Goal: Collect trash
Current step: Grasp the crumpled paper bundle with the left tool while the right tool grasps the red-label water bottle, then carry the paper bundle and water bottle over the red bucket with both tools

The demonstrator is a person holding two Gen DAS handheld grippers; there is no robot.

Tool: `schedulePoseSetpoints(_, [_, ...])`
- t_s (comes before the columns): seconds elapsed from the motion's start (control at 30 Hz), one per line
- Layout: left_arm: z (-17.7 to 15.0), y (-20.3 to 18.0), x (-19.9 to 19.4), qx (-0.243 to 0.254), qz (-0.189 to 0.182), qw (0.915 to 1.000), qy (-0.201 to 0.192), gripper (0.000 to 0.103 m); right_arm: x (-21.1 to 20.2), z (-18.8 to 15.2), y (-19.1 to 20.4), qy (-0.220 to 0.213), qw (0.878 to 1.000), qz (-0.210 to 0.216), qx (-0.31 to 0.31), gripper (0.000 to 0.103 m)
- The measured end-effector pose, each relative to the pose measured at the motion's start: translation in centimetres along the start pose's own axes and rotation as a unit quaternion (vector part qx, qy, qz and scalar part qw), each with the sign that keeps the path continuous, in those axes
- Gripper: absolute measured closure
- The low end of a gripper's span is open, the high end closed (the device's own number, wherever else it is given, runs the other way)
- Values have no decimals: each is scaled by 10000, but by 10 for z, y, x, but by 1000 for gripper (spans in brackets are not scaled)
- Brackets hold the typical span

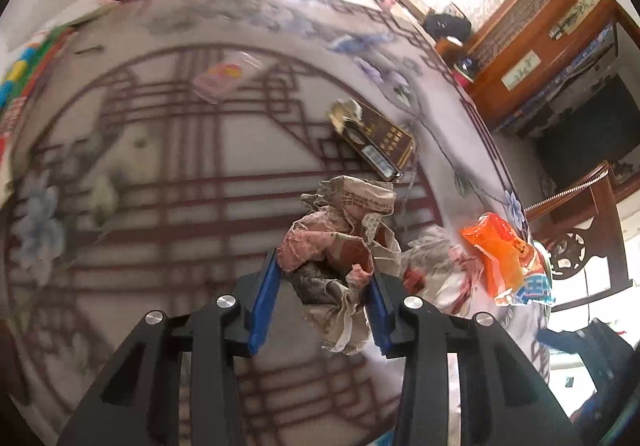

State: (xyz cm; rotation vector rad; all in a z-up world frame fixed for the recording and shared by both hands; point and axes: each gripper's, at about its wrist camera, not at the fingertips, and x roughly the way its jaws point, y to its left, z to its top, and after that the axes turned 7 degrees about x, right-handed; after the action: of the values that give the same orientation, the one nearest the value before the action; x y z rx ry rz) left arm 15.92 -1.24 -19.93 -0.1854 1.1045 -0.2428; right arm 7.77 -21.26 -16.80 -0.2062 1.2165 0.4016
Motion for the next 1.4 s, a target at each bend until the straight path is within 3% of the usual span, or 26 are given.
schedulePoseSetpoints(0.37, [-24,20,-28,-439,205,9986,-200,65,40,-2,18,523,9978,147,-379,20])
schedulePoseSetpoints(0.4, [-25,20,-29,-447,215,9986,-208,65,41,-4,20,519,9978,100,-389,22])
schedulePoseSetpoints(0.5, [-24,21,-31,-447,247,9983,-263,65,44,-10,28,538,9979,3,-362,44])
schedulePoseSetpoints(0.6, [-25,19,-36,-426,273,9982,-323,65,42,-19,31,452,9986,-174,-203,45])
schedulePoseSetpoints(0.67, [-26,17,-39,-415,270,9981,-362,65,38,-24,32,411,9991,-46,-1,45])
schedulePoseSetpoints(0.87, [-29,8,-55,-364,282,9974,-561,65,6,-33,34,28,9959,567,709,46])
schedulePoseSetpoints(1.03, [-30,3,-71,-344,316,9963,-726,65,-24,-35,32,-413,9936,515,914,46])
schedulePoseSetpoints(1.4, [-38,-19,-95,-265,310,9948,-931,64,-85,-35,-11,-1361,9751,428,1695,46])
